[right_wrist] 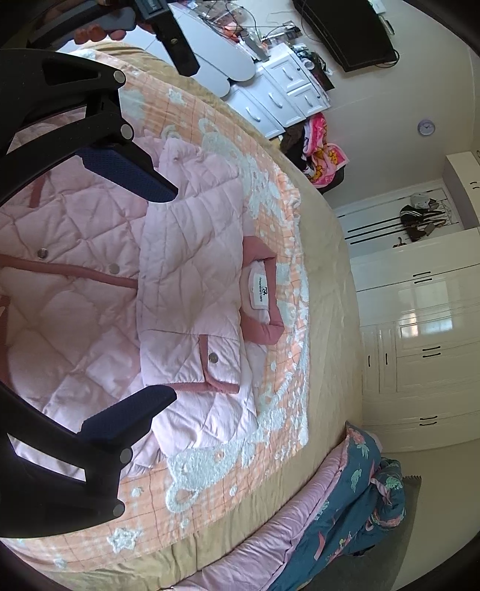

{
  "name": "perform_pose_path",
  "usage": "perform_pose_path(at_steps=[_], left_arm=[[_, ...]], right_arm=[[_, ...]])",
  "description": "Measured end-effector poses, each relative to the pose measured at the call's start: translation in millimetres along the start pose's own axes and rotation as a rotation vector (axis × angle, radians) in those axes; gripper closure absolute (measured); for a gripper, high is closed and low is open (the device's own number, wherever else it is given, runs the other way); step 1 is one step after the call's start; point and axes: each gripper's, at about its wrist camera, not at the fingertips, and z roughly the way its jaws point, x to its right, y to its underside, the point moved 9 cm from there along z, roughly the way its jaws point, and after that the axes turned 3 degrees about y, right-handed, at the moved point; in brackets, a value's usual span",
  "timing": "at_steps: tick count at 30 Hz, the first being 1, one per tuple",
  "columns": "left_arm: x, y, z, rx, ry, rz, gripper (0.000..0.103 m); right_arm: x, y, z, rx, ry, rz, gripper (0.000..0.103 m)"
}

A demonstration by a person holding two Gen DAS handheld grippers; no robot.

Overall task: Fold large clothes
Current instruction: 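Move both tools along the jacket front to the ribbed hem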

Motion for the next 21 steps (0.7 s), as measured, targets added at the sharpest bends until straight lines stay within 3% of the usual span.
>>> perform_pose_path(at_steps=[21], left_arm=[[8, 45, -45, -0.015, -0.063, -0.005, 0.009]], right_arm=[[48, 37, -68, 0.019, 0.03, 0.046, 0.004]])
